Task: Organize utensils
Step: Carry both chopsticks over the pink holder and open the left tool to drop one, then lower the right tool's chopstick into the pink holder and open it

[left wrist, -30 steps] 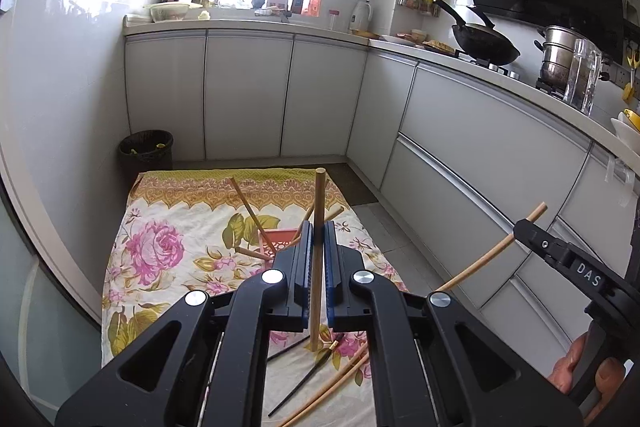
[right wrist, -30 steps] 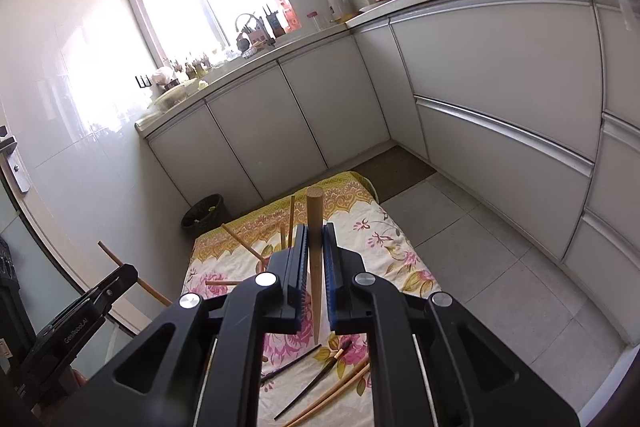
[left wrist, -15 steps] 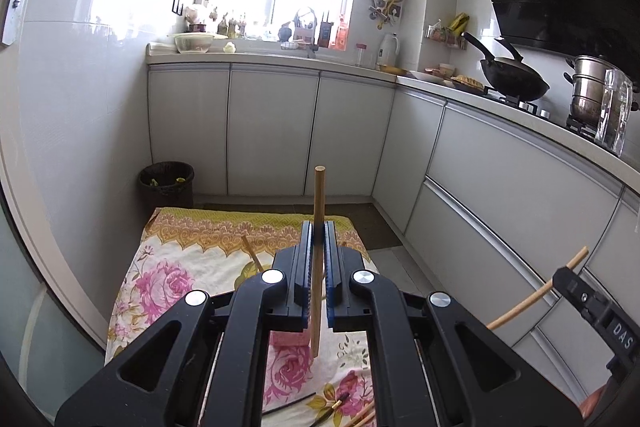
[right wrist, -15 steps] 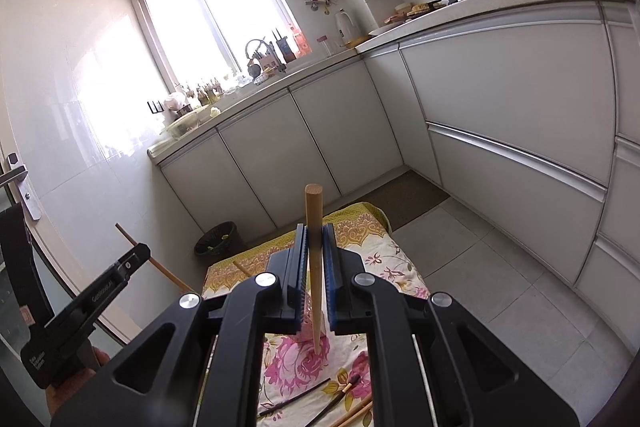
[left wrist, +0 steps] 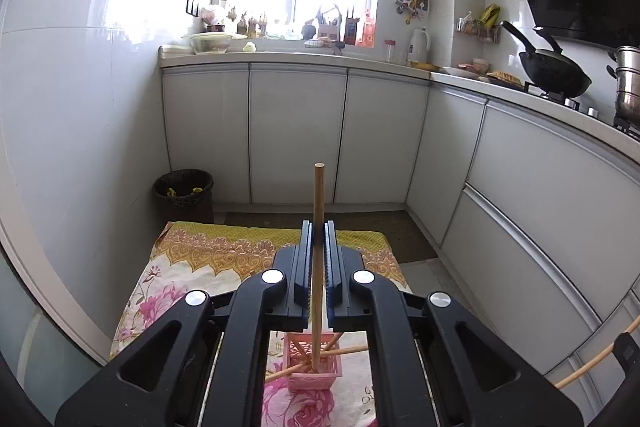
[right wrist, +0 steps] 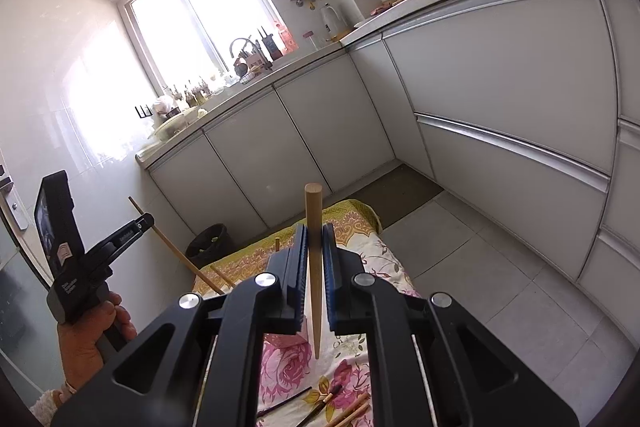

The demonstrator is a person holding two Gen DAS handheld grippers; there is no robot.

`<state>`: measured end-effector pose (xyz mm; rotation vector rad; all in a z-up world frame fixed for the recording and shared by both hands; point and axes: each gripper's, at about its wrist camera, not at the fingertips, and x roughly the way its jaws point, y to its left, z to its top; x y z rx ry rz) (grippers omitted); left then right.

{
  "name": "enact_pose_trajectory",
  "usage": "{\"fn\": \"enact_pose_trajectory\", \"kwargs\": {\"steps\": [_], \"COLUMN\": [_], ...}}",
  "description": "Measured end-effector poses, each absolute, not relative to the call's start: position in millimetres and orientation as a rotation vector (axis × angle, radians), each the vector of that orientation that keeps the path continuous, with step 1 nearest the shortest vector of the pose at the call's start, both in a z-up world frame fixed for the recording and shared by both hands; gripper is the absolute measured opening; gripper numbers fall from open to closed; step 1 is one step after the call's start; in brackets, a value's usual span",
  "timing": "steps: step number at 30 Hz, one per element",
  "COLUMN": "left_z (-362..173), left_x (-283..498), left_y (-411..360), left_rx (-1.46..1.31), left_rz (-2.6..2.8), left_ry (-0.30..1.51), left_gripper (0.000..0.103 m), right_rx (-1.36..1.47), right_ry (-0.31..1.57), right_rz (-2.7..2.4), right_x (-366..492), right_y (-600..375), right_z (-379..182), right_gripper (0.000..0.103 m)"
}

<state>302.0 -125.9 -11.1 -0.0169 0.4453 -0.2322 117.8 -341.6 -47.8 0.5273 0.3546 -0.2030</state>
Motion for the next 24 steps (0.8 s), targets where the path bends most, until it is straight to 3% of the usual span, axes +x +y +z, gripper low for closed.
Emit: {"fn": "enact_pose_trajectory", "kwargs": {"steps": [9,10,12,13,19,21,24], "left_z": [-49.4,-53.6,-56.7,-56.3,-29.5,-25.5,-42.8], "left_x": [336.2,337.5,332.7,329.1,287.5,263.1,228.6], "left_y": [-132.3,-131.8,-128.5,-126.4,-102.2,-87.8,-66.4], "left_rx": [-0.024,-0.027,-0.039,-0.043,-0.068,-0.072,-0.046], "left_rz": [-0.196,-0.198,-0.198,-0.190,-0.197,-0.189,-0.165], "left_ry": [0.510,0.529,0.527,0.516,0.452,0.437,0.483], "left_gripper": [0.007,0.012,0.044,0.049,0.056,0.074,0.078], "right_rx": [0.521,0.519,0.518,0.520,0.526,0.519,0.500], "right_ry": [0.370,0.371,0.371,0.373,0.355,0.341,0.309], "right_rz": [-0.210,-0.208,-0.205,-0.202,-0.173,-0.158,-0.132], "right_x": [129.2,129.0,129.9,130.6,134.9,139.6,150.8], "right_y": [-342.6,-342.1,-340.9,-340.6,-337.9,-335.7,-326.7], "right_z": [-54.8,-55.3,-55.1,-54.9,-49.7,-45.0,-36.6], "right_gripper": [0.008,0.008,0.008,0.008,0.008,0.008,0.008]}}
